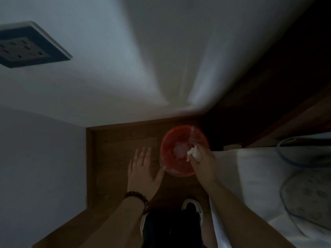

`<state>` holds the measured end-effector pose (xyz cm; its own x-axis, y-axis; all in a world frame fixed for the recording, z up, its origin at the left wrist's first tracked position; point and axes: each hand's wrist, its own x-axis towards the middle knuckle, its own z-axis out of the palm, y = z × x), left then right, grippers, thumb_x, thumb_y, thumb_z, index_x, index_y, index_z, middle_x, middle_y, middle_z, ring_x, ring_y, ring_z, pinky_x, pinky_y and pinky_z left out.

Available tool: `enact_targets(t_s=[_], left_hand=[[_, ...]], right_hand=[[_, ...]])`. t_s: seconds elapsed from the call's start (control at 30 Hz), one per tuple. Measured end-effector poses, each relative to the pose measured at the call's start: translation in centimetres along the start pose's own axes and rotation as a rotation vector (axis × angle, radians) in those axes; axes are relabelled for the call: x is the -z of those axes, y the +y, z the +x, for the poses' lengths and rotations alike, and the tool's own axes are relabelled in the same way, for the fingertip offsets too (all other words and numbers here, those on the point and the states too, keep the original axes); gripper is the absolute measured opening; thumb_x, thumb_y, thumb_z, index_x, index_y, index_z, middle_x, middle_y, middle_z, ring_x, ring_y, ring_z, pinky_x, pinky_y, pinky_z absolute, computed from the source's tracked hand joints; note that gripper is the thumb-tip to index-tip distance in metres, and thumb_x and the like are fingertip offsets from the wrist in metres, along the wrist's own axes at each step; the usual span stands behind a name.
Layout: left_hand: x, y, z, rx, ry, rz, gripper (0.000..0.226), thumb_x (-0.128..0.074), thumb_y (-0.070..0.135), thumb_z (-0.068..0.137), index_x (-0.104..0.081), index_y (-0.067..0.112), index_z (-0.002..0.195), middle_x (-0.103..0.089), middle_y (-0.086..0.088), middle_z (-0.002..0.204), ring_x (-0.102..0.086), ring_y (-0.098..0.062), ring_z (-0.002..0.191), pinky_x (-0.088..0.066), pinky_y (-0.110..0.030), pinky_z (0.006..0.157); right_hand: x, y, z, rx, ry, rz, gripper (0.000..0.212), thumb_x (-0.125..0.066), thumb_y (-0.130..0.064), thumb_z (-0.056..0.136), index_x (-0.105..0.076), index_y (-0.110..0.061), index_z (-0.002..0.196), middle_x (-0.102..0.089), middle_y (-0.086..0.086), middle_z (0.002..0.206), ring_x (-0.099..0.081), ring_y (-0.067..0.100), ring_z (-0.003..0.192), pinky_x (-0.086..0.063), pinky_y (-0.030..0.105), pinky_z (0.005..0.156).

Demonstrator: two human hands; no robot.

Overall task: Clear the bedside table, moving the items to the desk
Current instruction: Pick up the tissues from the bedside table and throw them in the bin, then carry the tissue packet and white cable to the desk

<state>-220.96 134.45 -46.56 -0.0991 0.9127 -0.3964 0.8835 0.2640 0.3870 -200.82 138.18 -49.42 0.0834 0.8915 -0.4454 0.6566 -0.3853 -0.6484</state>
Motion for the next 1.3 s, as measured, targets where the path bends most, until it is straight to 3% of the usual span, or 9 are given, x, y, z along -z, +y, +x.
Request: enact_targets(t_s=[0.07, 0.17, 0.33, 0.53, 0.77, 0.87, 1.1, 1.3], left_hand=[[0.1, -0.2, -0.3, 0.016, 0.010, -0.008, 0.090, -0.020, 0.076, 0.079, -0.017, 0.023, 0.151, -0.018, 0.001, 0.159, -0.002, -0.014, 0.148, -0.007, -0.041, 0.120], [0.8, 0.1, -1.0, 0.029, 0.007, -0.020, 0.091, -0.020, 0.077, 0.079, -0.016, 0.023, 0.152, -0.018, 0.002, 0.159, -0.002, -0.014, 0.147, -0.008, -0.041, 0.120], [4.2, 2.4, -3.4, 0.015, 0.018, -0.018, 0.090, -0.020, 0.076, 0.080, -0.016, 0.022, 0.152, -0.017, 0.002, 0.159, -0.003, -0.013, 0.147, -0.010, -0.042, 0.121], [11.8, 6.7, -9.0, -0.070, 0.056, 0.009, 0.087, -0.022, 0.072, 0.082, -0.023, 0.018, 0.151, -0.024, -0.001, 0.158, -0.011, -0.016, 0.147, -0.014, -0.040, 0.120], [19.2, 13.5, -16.2, -0.213, 0.024, 0.011, 0.081, -0.033, 0.067, 0.086, -0.022, 0.019, 0.150, -0.023, -0.002, 0.158, -0.012, -0.019, 0.147, -0.015, -0.042, 0.120], [21.1, 16.6, -18.4, -0.311, 0.018, -0.003, 0.079, -0.039, 0.063, 0.087, -0.023, 0.018, 0.150, -0.025, -0.004, 0.158, -0.014, -0.020, 0.147, -0.017, -0.042, 0.119], [22.3, 21.7, -24.0, -0.636, -0.099, 0.050, 0.078, -0.048, 0.058, 0.088, -0.023, 0.018, 0.150, -0.025, -0.004, 0.157, -0.015, -0.021, 0.147, -0.020, -0.042, 0.118], [19.0, 24.5, -30.9, -0.998, -0.180, 0.124, 0.092, -0.029, 0.068, 0.075, -0.037, 0.008, 0.144, -0.039, -0.015, 0.149, -0.029, -0.030, 0.142, -0.029, -0.047, 0.113]], right_hand=[[-0.7, 0.8, 0.7, -0.029, -0.040, -0.034, 0.068, -0.070, -0.032, 0.080, -0.039, -0.024, 0.139, -0.047, 0.011, 0.137, -0.045, 0.029, 0.124, -0.040, 0.040, 0.102], [-0.3, 1.1, 0.0, -0.052, -0.013, -0.080, 0.082, -0.071, -0.038, 0.078, -0.026, -0.026, 0.146, -0.034, 0.011, 0.149, -0.037, 0.030, 0.131, -0.036, 0.038, 0.105], [3.6, 0.0, -4.8, -0.044, 0.041, -0.050, 0.076, -0.063, -0.041, 0.084, -0.026, -0.018, 0.146, -0.034, 0.013, 0.149, -0.032, 0.029, 0.135, -0.029, 0.036, 0.108], [11.6, -5.9, -13.3, -0.036, 0.131, -0.078, 0.066, -0.060, -0.034, 0.089, -0.032, -0.010, 0.143, -0.037, 0.012, 0.147, -0.032, 0.026, 0.136, -0.024, 0.029, 0.108], [19.3, -13.1, -23.9, -0.003, 0.283, -0.059, 0.063, -0.055, -0.037, 0.090, -0.031, -0.014, 0.144, -0.030, 0.008, 0.151, -0.027, 0.022, 0.138, -0.021, 0.029, 0.110], [21.4, -14.5, -28.2, -0.017, 0.364, -0.075, 0.060, -0.048, -0.039, 0.093, -0.026, -0.019, 0.146, -0.024, 0.002, 0.154, -0.021, 0.018, 0.141, -0.018, 0.030, 0.112], [24.0, -11.9, -39.1, -0.191, 0.688, -0.009, 0.056, -0.048, -0.039, 0.094, -0.031, -0.021, 0.144, -0.029, 0.002, 0.152, -0.025, 0.019, 0.140, -0.027, 0.038, 0.113], [22.0, -6.7, -50.9, -0.511, 0.929, 0.084, 0.061, -0.048, -0.042, 0.093, -0.026, -0.021, 0.146, -0.026, 0.001, 0.154, -0.019, 0.018, 0.142, -0.022, 0.038, 0.115]])
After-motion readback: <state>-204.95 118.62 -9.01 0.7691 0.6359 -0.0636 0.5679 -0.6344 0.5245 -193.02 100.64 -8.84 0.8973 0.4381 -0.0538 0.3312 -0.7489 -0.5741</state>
